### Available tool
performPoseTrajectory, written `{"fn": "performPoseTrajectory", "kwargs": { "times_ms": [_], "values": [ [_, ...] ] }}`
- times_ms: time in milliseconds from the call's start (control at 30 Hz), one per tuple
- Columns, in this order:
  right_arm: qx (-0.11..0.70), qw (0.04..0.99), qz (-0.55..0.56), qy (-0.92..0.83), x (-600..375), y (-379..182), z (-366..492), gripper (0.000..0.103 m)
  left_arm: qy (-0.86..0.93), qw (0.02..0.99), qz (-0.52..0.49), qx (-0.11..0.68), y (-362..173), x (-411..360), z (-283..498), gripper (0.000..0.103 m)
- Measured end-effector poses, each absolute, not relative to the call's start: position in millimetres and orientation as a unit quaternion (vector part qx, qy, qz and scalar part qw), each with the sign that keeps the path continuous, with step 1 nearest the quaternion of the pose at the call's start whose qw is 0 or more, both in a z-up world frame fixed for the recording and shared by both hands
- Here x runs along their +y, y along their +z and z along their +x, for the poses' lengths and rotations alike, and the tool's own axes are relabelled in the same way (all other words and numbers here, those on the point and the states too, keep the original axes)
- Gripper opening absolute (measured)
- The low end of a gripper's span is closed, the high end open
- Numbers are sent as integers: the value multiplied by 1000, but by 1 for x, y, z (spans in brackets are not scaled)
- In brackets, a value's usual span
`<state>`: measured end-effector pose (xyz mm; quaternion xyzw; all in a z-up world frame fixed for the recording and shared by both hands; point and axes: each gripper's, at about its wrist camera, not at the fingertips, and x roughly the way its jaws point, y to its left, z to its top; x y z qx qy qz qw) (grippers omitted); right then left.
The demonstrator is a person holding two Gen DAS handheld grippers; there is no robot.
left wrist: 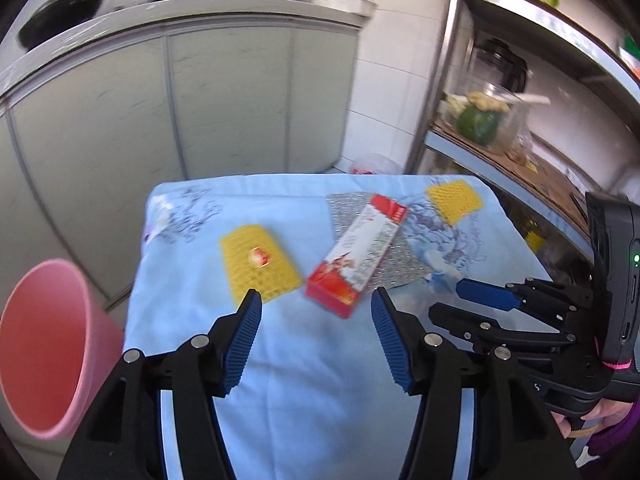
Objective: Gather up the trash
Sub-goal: 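Lower the left tool onto the red-and-white medicine box and close on it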
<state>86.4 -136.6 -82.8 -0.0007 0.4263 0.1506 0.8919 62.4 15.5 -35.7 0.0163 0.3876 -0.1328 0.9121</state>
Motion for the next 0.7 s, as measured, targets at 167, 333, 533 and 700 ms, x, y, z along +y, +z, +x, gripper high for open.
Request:
{"fn": "performPoseTrajectory", "kwargs": {
  "times_ms": [167, 333, 533, 700],
  "values": [
    [424, 894, 3, 144, -146, -82, 89, 42, -174, 895, 59, 407, -43, -7, 87, 62],
    [424, 894, 11, 143, -151, -82, 91, 42, -181, 881, 93, 427, -55, -22, 113, 62],
    [427, 894, 21, 136, -158, -83, 97, 42, -183, 866, 119, 449, -71, -34, 137, 62],
    [433, 891, 27, 132, -162, -88, 101, 42, -190, 855, 140, 461, -81, -42, 145, 62]
  ]
}}
